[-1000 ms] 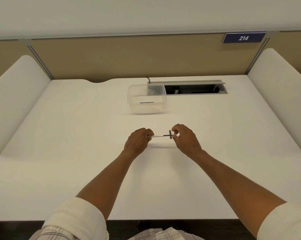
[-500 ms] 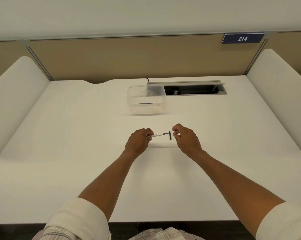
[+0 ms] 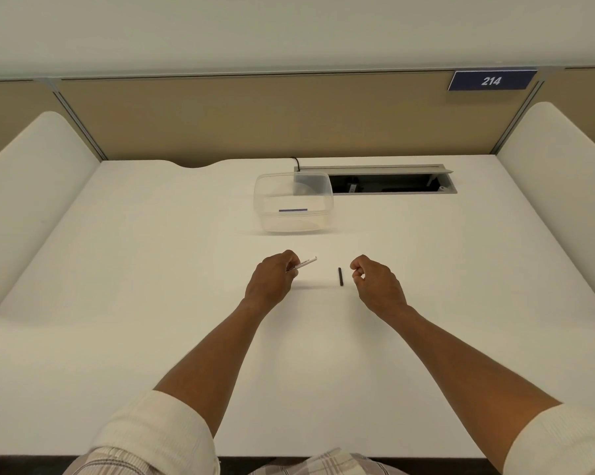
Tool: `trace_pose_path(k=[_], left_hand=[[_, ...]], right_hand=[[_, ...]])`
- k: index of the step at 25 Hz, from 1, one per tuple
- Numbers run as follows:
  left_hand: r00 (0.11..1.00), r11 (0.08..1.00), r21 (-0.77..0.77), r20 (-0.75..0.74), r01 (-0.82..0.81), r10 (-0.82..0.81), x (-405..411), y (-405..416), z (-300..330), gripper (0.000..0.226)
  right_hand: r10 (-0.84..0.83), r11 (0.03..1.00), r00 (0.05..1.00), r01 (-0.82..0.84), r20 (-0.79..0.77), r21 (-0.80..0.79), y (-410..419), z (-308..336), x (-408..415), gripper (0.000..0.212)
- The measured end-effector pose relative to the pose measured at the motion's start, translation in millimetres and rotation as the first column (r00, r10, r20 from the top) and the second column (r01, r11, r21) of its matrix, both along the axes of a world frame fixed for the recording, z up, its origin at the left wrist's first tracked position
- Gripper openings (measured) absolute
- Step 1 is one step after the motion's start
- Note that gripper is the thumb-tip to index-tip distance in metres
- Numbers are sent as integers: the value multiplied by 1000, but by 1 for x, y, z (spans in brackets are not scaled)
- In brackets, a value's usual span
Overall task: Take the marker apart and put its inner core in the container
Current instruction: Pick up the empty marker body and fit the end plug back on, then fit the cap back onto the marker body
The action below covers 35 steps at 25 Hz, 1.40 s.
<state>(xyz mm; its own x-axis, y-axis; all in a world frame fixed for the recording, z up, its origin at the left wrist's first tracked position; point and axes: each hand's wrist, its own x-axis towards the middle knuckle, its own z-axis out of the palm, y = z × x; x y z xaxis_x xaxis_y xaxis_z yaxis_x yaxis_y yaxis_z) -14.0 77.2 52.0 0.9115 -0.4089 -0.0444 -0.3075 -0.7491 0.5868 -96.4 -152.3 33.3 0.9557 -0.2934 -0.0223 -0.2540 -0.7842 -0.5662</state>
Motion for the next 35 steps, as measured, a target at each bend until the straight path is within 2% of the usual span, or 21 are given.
trace_pose_path(k=[6, 14, 21, 27, 31, 35], left_hand=[[1000, 1000, 3, -5, -16, 16, 10, -2, -2, 10], [999, 999, 54, -45, 4, -2, 17, 0, -4, 8], [999, 997, 78, -27, 20, -18, 28, 1, -6, 9], [999, 997, 79, -38, 6, -3, 34, -1, -10, 10], [999, 996, 86, -47, 0, 4, 40, 0, -12, 11], [999, 996, 88, -46, 5, -1, 42, -2, -14, 11]], right_hand=[[2, 1000, 1000, -2, -20, -3, 0, -6, 10, 15], [-8, 1000, 987, 12, -159, 27, 2, -16, 18, 6], [-27, 999, 974, 21, -225, -29, 5, -20, 28, 25], [-6, 999, 971, -7, -239, -54, 7, -21, 36, 29], [11, 996, 970, -32, -244, -79, 5, -24, 39, 24], [16, 995, 975, -38, -224, -95, 4, -27, 38, 9]])
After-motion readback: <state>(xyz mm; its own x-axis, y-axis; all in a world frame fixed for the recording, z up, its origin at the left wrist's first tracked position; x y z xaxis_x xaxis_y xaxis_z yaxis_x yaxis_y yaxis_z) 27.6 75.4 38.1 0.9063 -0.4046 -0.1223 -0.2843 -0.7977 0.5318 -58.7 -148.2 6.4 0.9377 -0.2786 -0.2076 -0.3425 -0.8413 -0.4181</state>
